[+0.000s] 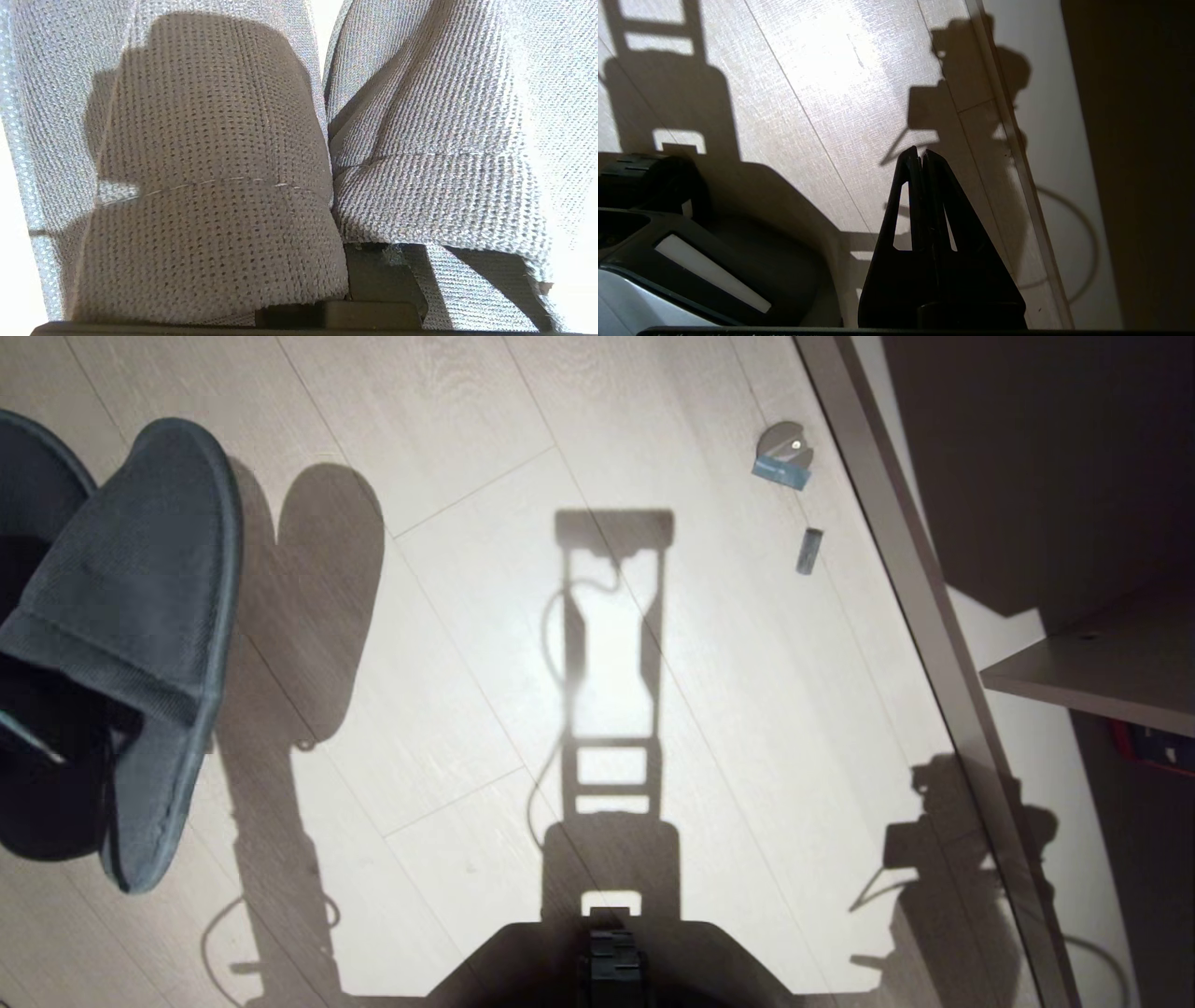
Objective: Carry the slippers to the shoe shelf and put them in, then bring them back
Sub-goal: Place the slippers into the shoe cabinet
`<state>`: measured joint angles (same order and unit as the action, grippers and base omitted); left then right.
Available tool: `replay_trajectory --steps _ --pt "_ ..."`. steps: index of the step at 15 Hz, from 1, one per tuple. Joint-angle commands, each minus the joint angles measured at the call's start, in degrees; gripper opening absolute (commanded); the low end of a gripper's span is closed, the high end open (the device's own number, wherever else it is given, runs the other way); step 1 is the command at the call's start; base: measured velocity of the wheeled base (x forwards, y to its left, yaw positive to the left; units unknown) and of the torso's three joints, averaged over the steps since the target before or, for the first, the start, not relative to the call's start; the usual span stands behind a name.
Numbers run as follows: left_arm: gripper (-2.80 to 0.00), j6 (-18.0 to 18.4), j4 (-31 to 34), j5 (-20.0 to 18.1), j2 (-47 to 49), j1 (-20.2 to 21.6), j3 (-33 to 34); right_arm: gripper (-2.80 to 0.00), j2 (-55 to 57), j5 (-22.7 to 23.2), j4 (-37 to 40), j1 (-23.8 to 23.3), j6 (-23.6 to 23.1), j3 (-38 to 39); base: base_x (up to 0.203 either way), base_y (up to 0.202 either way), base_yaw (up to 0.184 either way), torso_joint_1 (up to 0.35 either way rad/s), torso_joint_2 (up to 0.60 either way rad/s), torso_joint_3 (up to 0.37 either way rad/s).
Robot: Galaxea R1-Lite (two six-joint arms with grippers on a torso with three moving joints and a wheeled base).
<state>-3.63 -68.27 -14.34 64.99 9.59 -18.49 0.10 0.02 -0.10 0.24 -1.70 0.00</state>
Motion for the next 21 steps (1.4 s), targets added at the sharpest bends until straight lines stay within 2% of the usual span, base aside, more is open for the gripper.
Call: replay_trajectory --steps 1,3,5,8,10,12,14,16,19,20,21 --pt "-2.80 -0.5 1.5 -2.9 -13.9 0.0 5.9 -2.80 0.0 0.0 0.0 0.0 0.1 0.0 0.000 0.000 0.000 0.000 0.00 0.000" --pt "-2.80 -0.9 8.0 -5.3 -22.0 0.0 7.8 -2.80 0.0 0.0 0.0 0.0 0.3 0.0 0.000 0.000 0.000 0.000 0.00 0.000" --pt "-2.80 -1.1 18.3 -7.2 -30.5 -0.2 8.5 -2.80 0.0 0.0 0.0 0.0 0.2 0.0 0.000 0.000 0.000 0.000 0.00 0.000" --pt "-2.80 -1.2 32.8 -12.5 -40.9 -1.4 8.6 -2.80 0.0 0.0 0.0 0.0 0.2 0.0 0.000 0.000 0.000 0.000 0.00 0.000" --pt "-2.80 -1.3 36.3 -13.6 -43.3 -5.5 8.6 -2.80 0.0 0.0 0.0 0.0 0.1 0.0 0.000 0.000 0.000 0.000 0.00 0.000" --pt "-2.80 -1.1 37.1 -13.0 -44.1 -9.6 8.6 -2.80 0.0 0.0 0.0 0.0 0.2 0.0 0.000 0.000 0.000 0.000 0.00 0.000" --pt "-2.80 -0.4 37.2 -10.1 -46.0 -9.4 9.2 -2.80 0.0 0.0 0.0 0.0 0.1 0.0 0.000 0.000 0.000 0.000 0.00 0.000" --pt "-2.80 0.0 38.3 -9.6 -49.8 -9.5 10.4 -2.80 0.0 0.0 0.0 0.0 0.2 0.0 0.000 0.000 0.000 0.000 0.00 0.000" --pt "-2.80 0.3 46.9 -9.5 -57.2 -9.5 11.3 -2.80 0.0 0.0 0.0 0.0 0.3 0.0 0.000 0.000 0.000 0.000 0.00 0.000" --pt "-2.80 1.4 51.1 -9.0 -58.7 -9.5 12.3 -2.80 -0.1 0.0 0.1 0.0 0.3 0.0 0.000 0.000 0.000 0.000 0.00 0.000" --pt "-2.80 4.3 52.7 -7.0 -59.3 -9.5 14.7 -2.80 0.0 0.0 0.1 0.0 0.2 0.0 0.000 0.000 0.000 0.000 0.00 0.000"
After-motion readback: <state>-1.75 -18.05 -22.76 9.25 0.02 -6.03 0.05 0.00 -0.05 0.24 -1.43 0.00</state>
